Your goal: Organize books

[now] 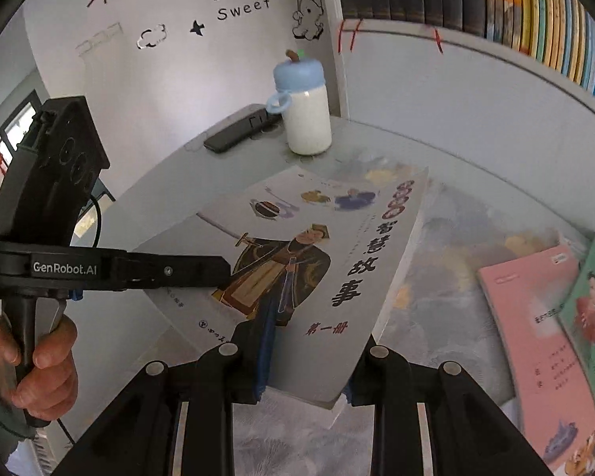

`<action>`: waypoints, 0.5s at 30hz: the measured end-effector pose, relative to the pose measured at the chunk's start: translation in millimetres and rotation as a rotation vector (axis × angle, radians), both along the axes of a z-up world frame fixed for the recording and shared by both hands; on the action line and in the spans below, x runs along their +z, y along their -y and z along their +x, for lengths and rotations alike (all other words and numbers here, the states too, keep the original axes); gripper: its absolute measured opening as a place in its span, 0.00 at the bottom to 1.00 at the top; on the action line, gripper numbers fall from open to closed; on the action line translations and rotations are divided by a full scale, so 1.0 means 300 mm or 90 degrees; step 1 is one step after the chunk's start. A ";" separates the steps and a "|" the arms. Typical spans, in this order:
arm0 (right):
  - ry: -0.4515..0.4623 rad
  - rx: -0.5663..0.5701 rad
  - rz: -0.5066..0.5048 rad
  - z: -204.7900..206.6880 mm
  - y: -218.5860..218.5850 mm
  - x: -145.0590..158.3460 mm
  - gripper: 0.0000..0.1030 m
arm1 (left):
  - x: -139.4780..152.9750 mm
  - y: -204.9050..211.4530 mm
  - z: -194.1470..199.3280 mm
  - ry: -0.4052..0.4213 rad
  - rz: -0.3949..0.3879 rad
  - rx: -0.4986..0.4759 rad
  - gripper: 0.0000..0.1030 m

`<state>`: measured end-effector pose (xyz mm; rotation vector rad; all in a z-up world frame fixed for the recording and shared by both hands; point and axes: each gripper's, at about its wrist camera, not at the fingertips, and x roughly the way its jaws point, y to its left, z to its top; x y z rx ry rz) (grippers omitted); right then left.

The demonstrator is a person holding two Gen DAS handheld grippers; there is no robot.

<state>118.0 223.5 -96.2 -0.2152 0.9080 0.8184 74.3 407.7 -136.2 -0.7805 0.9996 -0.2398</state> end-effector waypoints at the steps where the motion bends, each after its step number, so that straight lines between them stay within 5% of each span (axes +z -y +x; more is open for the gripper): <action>1: -0.008 -0.005 0.001 0.009 -0.002 -0.012 0.25 | -0.008 -0.003 0.001 -0.005 -0.004 0.000 0.12; 5: -0.060 -0.030 0.013 0.055 0.003 -0.066 0.26 | -0.049 -0.007 -0.010 -0.050 0.002 0.000 0.23; 13: -0.116 -0.040 0.000 0.069 -0.012 -0.163 0.31 | -0.037 -0.114 -0.097 -0.082 0.022 0.080 0.25; 15: -0.123 -0.026 -0.006 0.055 -0.023 -0.163 0.42 | -0.010 -0.127 -0.126 -0.079 0.028 0.087 0.25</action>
